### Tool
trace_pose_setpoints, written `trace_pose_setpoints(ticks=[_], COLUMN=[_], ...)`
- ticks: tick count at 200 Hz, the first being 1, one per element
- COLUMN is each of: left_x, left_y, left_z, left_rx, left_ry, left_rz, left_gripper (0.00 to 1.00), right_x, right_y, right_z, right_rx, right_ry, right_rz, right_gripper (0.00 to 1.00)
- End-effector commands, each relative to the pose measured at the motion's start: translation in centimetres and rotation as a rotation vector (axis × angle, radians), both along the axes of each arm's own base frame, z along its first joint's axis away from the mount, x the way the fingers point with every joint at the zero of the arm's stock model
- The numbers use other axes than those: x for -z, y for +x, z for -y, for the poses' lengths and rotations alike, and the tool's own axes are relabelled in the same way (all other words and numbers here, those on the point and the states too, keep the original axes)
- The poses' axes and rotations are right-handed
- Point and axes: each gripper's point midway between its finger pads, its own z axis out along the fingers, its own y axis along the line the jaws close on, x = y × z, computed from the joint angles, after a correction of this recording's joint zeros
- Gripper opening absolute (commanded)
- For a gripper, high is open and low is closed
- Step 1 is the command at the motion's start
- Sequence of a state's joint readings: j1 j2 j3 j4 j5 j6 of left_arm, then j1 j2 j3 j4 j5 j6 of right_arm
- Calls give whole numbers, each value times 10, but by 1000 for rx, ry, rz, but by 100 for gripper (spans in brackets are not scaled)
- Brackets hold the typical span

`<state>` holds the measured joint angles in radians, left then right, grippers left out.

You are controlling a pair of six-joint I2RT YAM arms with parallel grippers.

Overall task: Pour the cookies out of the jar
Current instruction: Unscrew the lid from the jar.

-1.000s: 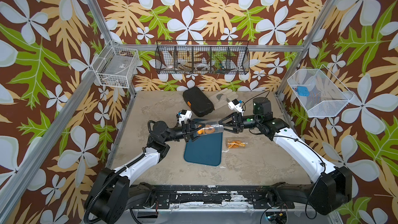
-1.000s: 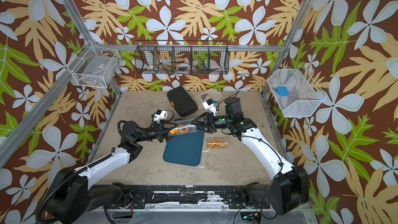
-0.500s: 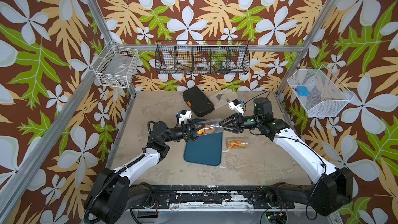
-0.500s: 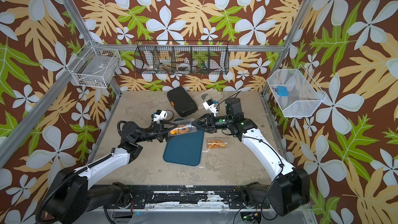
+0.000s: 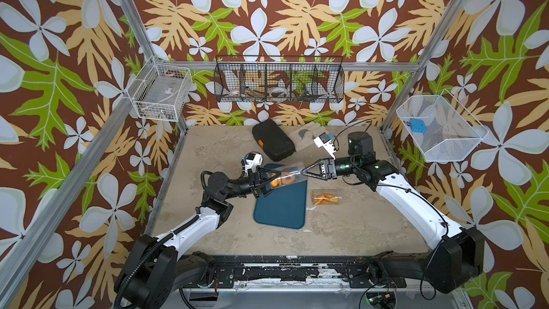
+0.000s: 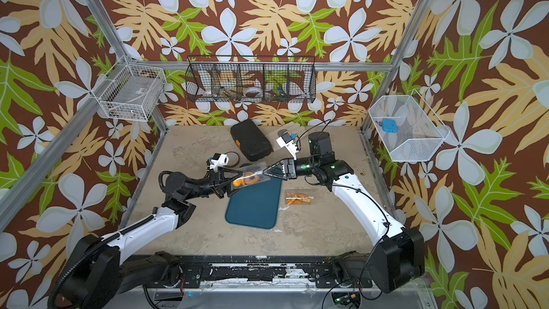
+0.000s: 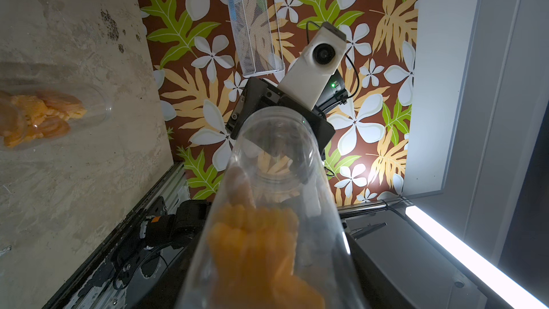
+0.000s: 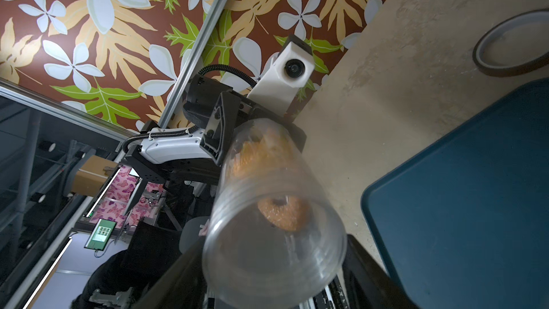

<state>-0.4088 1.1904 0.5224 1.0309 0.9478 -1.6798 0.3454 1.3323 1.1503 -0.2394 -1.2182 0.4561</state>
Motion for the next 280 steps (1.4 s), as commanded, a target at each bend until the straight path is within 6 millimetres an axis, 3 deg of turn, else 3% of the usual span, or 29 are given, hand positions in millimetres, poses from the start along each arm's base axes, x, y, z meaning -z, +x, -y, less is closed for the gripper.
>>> trace_pose_setpoints(ticks=[1, 48, 56, 67, 99, 153, 210, 242, 280], left_x=[-1, 6, 7, 6, 6, 14, 11, 12, 8], left_y=[-7, -8, -8, -7, -4, 2, 1, -2, -4], left_z=[-1, -1, -1, -1, 2, 3, 3, 2, 1], left_rx=[28, 32, 32, 32, 35, 34, 40, 40, 38], left_ry=[-7, 7, 7, 7, 31, 101, 97, 94, 74], left_rz=[-7, -37, -37, -34, -15, 15, 23, 18, 0], left_gripper=[56, 55, 55, 55, 55, 55, 55, 55, 55], right_x=[-17, -4, -2, 1, 19, 14, 11, 10, 6], right_y=[6, 14, 16, 21, 18, -10, -9, -10, -13], right_z=[-1, 0, -1, -2, -7, -4, -6, -6, -5], right_rx=[-1, -7, -14, -4, -58, -77, -83, -86, -97], right_ry=[35, -8, -8, -9, -12, 22, 27, 28, 24], right_rz=[254, 432, 418, 338, -28, -134, -133, -124, -43], right_gripper=[70, 74, 79, 91, 94, 88, 78, 66, 66])
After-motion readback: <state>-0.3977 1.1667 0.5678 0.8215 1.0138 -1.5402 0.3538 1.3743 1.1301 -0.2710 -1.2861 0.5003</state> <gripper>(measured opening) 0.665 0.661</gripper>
